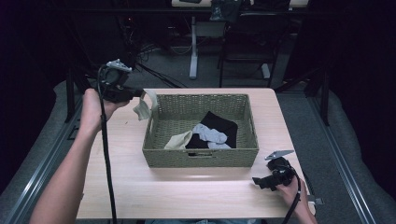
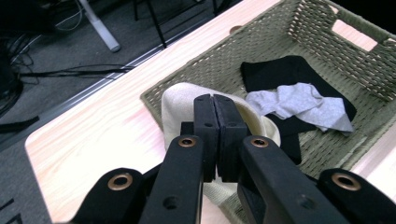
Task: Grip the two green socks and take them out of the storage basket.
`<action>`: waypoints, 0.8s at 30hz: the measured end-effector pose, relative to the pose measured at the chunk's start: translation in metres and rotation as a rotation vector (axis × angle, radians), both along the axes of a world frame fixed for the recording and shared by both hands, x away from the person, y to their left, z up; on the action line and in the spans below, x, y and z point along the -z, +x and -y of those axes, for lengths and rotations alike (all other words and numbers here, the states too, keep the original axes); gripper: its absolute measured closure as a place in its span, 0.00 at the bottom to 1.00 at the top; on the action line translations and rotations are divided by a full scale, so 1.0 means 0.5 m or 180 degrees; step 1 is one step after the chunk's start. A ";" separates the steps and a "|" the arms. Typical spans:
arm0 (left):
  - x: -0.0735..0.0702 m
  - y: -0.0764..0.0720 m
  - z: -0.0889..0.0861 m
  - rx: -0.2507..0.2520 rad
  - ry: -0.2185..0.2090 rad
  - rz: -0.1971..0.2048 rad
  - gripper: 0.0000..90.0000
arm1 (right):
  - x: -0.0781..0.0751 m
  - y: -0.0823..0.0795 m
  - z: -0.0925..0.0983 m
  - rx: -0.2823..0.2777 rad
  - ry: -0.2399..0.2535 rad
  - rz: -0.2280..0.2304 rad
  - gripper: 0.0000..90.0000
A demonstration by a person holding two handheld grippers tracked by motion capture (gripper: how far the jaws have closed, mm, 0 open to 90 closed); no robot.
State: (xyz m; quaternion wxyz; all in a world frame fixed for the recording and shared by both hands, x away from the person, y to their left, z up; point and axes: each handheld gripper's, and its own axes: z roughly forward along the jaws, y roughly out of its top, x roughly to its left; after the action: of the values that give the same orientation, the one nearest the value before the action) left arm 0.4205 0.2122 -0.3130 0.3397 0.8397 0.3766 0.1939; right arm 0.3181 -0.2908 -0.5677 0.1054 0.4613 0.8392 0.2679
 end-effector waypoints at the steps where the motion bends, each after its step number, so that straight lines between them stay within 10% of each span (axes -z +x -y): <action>1: 0.001 -0.002 -0.005 -0.0029 -0.0008 0.0000 0.99 | 0.001 0.000 -0.001 0.0033 -0.0010 0.0030 0.02; 24: 0.104 -0.025 -0.168 -0.0555 -0.0069 -0.0180 0.99 | 0.002 0.000 -0.003 -0.0023 0.0019 -0.0025 0.02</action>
State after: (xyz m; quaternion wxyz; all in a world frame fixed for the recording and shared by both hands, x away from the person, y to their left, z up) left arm 0.4081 0.2963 -0.3648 0.3199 0.8052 0.4598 0.1949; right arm 0.3182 -0.2893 -0.5687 0.0997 0.4596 0.8405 0.2690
